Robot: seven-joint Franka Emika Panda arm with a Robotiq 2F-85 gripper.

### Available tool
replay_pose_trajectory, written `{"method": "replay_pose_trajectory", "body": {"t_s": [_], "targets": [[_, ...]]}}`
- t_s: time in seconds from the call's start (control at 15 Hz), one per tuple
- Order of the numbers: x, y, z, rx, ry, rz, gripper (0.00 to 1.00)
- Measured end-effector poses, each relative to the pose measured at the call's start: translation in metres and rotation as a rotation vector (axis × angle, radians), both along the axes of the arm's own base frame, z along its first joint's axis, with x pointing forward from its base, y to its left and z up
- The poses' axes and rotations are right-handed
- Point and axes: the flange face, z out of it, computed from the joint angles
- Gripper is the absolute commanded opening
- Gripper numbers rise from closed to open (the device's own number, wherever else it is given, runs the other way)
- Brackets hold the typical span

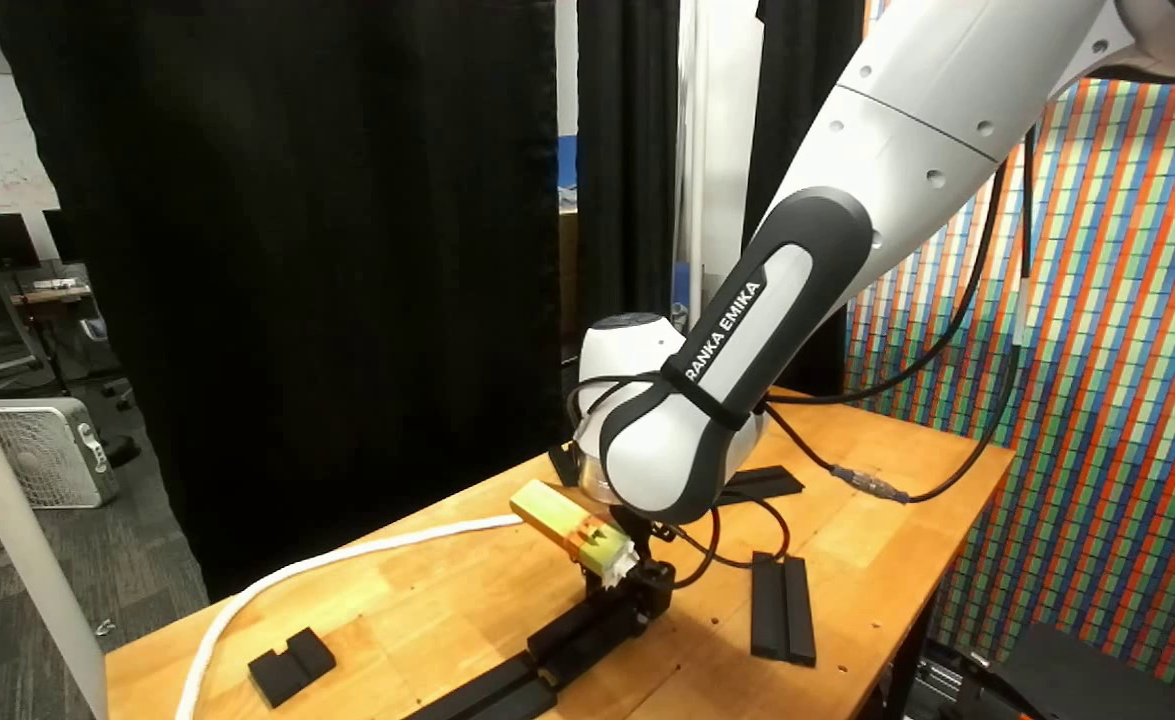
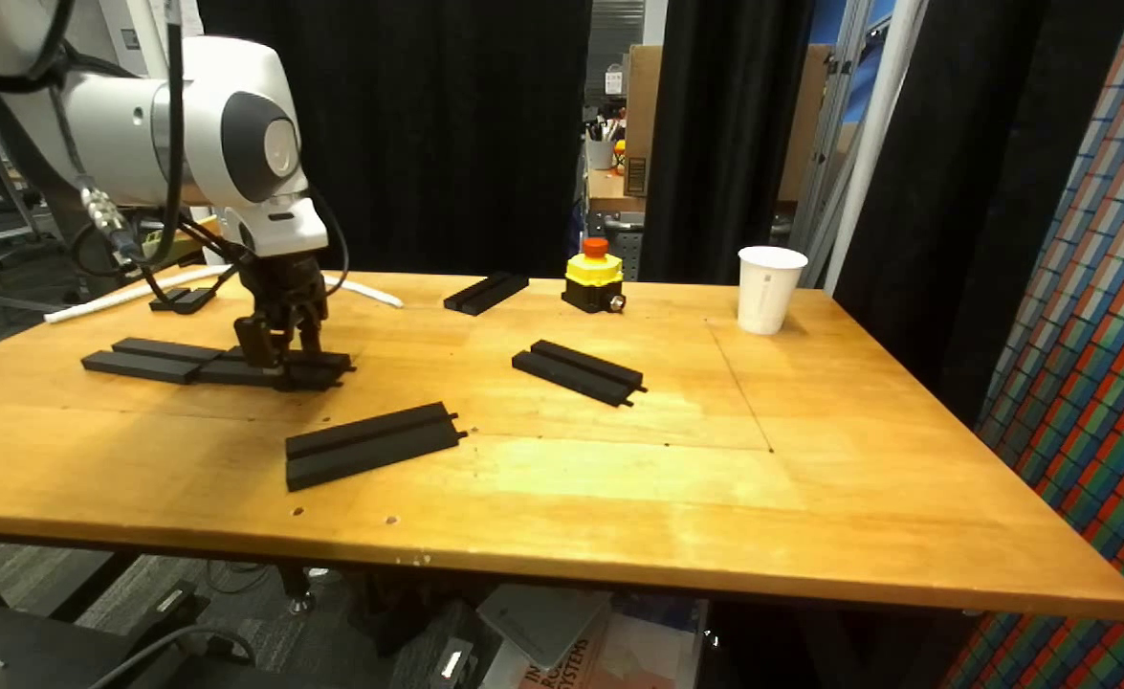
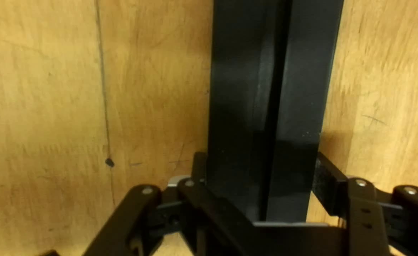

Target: Connect the four black pieces together

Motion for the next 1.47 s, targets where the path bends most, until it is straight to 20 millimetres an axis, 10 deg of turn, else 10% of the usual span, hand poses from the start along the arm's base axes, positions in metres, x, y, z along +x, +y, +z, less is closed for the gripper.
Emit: {"method": "replay_pose_trajectory", "body": {"t_s": [1.47], "targets": [[-0.019,0.006,0.008,-0.013,0.036,-0.054,0.47]]}}
